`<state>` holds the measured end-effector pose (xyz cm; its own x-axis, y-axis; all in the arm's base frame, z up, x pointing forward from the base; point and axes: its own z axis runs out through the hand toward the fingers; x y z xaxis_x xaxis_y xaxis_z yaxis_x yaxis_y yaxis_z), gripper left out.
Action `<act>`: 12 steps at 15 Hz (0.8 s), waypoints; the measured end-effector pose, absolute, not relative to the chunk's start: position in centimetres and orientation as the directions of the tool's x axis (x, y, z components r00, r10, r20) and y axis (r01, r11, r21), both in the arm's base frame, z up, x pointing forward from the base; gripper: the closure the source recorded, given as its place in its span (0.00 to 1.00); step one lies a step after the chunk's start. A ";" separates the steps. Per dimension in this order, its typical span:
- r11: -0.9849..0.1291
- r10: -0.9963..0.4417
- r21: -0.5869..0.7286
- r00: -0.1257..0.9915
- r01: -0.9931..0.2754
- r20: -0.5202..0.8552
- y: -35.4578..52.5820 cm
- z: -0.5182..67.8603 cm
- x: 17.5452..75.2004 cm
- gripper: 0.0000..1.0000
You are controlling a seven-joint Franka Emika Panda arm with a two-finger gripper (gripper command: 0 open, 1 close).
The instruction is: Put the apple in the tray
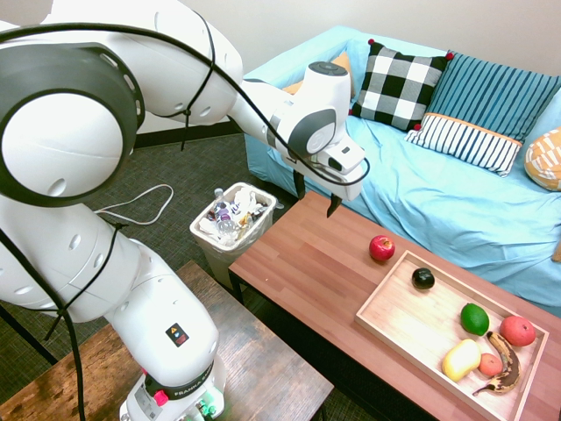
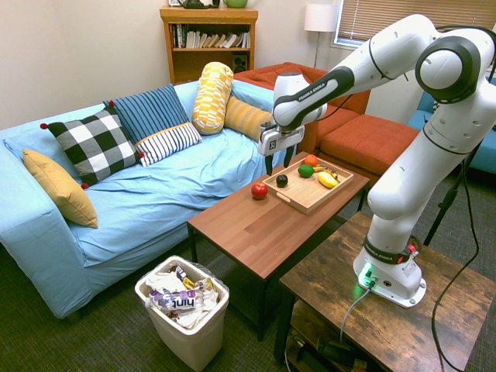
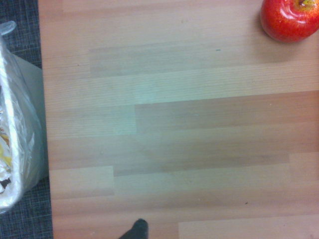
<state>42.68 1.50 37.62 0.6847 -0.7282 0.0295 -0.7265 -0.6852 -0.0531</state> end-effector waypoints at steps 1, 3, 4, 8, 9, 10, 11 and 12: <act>-0.685 -0.728 -0.053 0.685 -0.726 0.029 1.5 37.6 42.8 0.00; -0.669 -0.743 -0.063 0.668 -0.741 0.033 1.4 37.4 43.5 0.00; -0.649 -0.761 -0.075 0.648 -0.757 0.037 1.4 37.2 44.6 0.00; -0.515 -0.857 -0.081 0.511 -0.853 0.069 0.9 33.5 51.8 0.00; -0.473 -0.880 -0.070 0.468 -0.878 0.081 0.8 31.9 53.7 0.00; -0.436 -0.898 -0.056 0.430 -0.898 0.091 0.5 30.2 55.5 0.00; -0.405 -0.911 -0.042 0.400 -0.913 0.098 0.0 28.6 57.1 0.00; -0.377 -0.922 -0.032 0.372 -0.926 0.105 -0.7 27.2 58.5 0.00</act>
